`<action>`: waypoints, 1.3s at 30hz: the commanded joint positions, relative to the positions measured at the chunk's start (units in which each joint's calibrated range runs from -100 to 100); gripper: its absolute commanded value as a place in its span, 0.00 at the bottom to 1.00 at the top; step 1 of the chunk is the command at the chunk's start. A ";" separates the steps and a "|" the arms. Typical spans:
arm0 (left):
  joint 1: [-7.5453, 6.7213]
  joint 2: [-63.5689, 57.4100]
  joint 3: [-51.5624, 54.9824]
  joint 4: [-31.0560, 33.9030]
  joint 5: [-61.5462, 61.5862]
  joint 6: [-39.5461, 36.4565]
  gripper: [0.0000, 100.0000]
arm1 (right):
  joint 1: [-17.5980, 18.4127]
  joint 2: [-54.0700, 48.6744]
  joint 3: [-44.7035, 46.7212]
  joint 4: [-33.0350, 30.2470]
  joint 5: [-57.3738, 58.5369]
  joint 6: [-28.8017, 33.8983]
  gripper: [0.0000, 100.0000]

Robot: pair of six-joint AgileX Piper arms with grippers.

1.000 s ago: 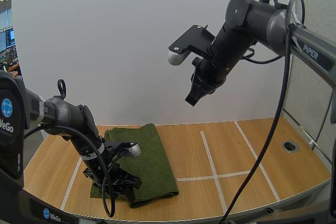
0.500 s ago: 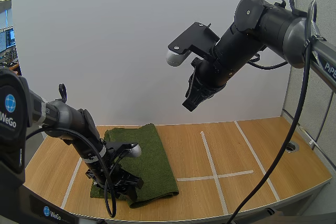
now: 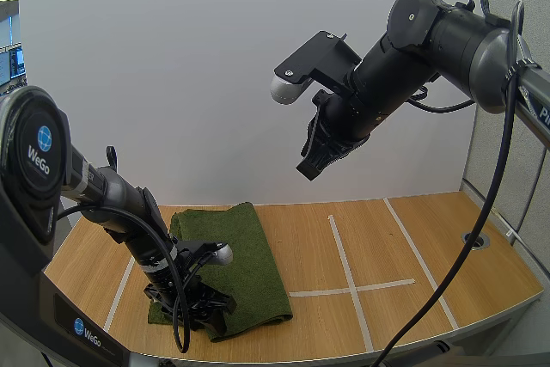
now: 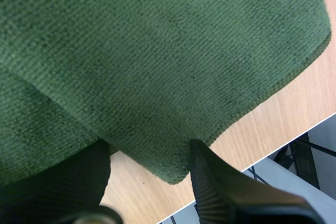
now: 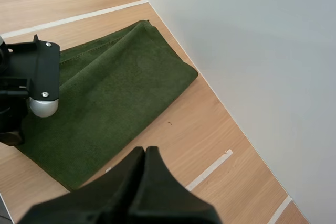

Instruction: Fold the towel

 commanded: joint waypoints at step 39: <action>-0.03 -10.75 -10.14 10.69 10.12 -0.74 0.00 | -0.22 -1.84 0.21 0.65 0.00 -0.44 0.00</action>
